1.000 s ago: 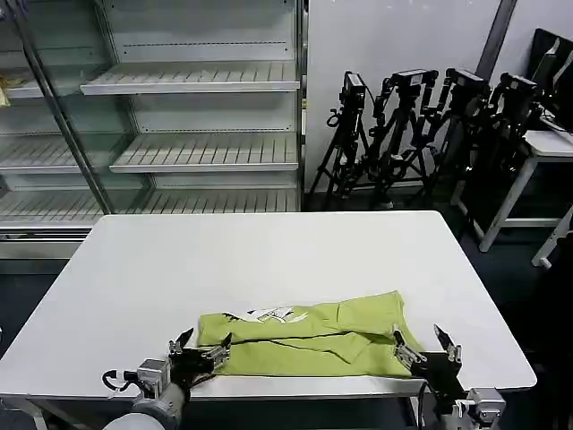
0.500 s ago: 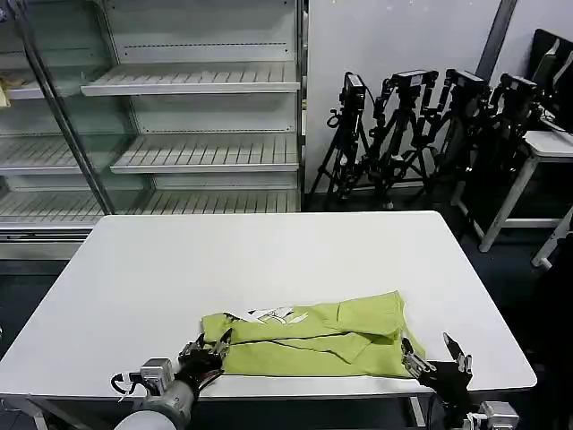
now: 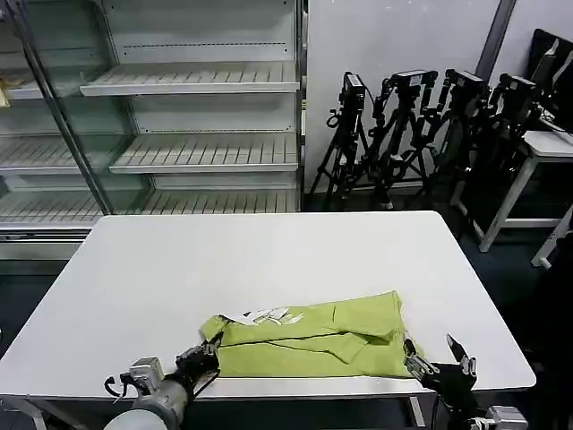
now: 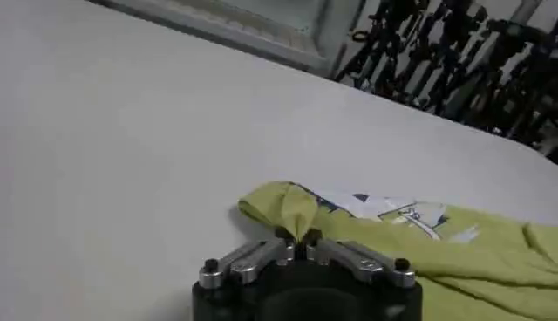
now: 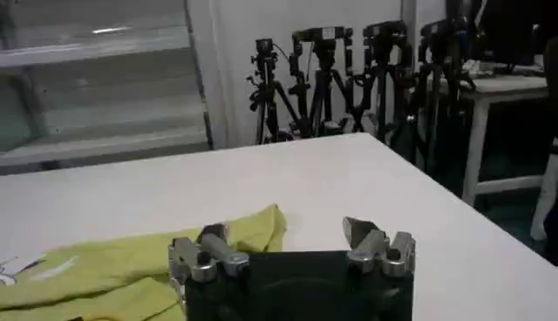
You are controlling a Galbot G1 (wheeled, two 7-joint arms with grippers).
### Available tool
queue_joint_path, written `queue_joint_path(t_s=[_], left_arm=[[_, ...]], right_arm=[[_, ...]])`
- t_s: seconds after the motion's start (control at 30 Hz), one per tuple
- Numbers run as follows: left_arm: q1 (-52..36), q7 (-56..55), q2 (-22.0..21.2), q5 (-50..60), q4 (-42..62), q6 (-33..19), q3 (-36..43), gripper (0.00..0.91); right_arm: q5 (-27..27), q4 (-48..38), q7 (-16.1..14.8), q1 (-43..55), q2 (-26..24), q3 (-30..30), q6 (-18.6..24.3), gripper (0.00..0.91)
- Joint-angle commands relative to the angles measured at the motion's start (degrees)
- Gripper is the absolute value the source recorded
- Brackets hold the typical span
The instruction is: Fold and organize the clothes.
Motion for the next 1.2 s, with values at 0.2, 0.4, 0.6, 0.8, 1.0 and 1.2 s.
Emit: queue_joint_path(t_s=[0.2,0.4,0.6,0.8,1.0,1.2], left_arm=[[1.6,0.7,8.9,-19.7,2.0,0.5,-24.5,0.05],[2.5,1.1,12.1,-24.0,-0.9,0.5,-31.9,0.05],[1.9,0.9,9.3,-31.7,-10.5,0.3,-28.1,0.05],[0.8,0.0,1.9,-39.1,-15.0,0.1,-14.2,0.05],[-2.5,0.1,-2.2,-38.7,-13.5,-2.2,-3.5,0.05],[-7.8,0.1,-5.8,-34.1,-8.5,-3.5,5.1,0.05]], right_arm=[[1.8,0.2,0.1,0.5,-0.8,0.9,-0.1,0.907],[2.1,-0.3,0.1,0.7,-1.0,0.9,-0.1,0.907],[1.9,-0.8,0.2,0.6,-0.9,0.8,-0.1,0.907],[1.5,-0.6,0.3,-0.4,-0.7,1.1,-0.2,0.907],[1.1,-0.5,0.2,-2.3,-0.3,2.1,0.0,0.907],[0.1,-0.1,0.2,-3.2,0.4,2.1,0.0,0.907]])
